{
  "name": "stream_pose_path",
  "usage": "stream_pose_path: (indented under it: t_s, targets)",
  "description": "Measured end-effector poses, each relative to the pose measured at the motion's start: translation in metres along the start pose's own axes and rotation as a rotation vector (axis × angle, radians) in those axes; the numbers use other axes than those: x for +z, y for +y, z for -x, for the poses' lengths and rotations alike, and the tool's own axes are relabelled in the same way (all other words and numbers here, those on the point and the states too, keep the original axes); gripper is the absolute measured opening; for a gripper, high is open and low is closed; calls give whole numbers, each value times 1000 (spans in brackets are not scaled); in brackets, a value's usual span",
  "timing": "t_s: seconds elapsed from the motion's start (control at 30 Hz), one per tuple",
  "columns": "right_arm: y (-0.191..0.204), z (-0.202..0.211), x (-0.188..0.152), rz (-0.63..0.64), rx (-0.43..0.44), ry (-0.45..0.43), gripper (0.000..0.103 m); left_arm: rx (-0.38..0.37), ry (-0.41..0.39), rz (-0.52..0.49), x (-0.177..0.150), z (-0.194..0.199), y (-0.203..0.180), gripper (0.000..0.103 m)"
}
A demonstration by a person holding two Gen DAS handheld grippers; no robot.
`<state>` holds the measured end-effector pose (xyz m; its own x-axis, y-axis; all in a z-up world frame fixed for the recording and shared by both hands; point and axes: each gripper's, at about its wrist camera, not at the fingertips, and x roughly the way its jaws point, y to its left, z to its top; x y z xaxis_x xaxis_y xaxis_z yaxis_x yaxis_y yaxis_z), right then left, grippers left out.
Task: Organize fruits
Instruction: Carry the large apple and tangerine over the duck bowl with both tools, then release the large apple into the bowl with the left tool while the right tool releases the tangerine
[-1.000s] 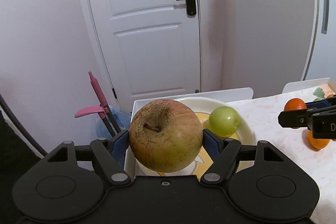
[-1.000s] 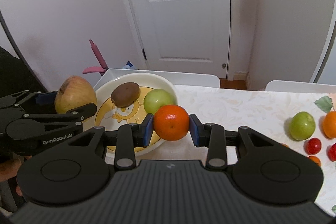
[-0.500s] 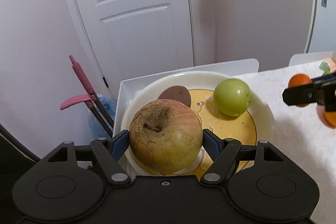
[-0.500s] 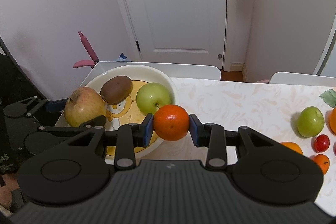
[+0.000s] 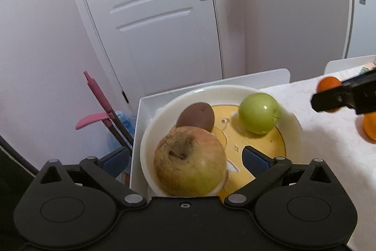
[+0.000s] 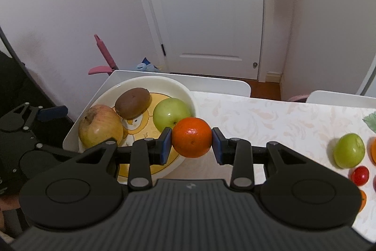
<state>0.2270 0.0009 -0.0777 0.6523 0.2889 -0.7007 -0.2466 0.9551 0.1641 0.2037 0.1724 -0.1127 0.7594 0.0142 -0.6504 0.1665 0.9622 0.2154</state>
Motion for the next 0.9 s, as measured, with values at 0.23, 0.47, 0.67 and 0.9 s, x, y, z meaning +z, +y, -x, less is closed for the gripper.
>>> stream_pose_path:
  t_s: [0.23, 0.47, 0.67, 0.9]
  targets:
    - [3, -3, 6, 52, 45, 14, 51, 45, 28, 13, -8, 19, -2, 103]
    - [13, -15, 7, 100, 100, 61, 51, 64, 63, 64, -19, 33, 0, 103]
    - [24, -38, 0, 162, 149, 93, 51, 72, 75, 91, -27, 39, -4, 103]
    - [29, -57, -10, 208, 166, 113, 52, 103, 73, 71, -35, 39, -11, 103]
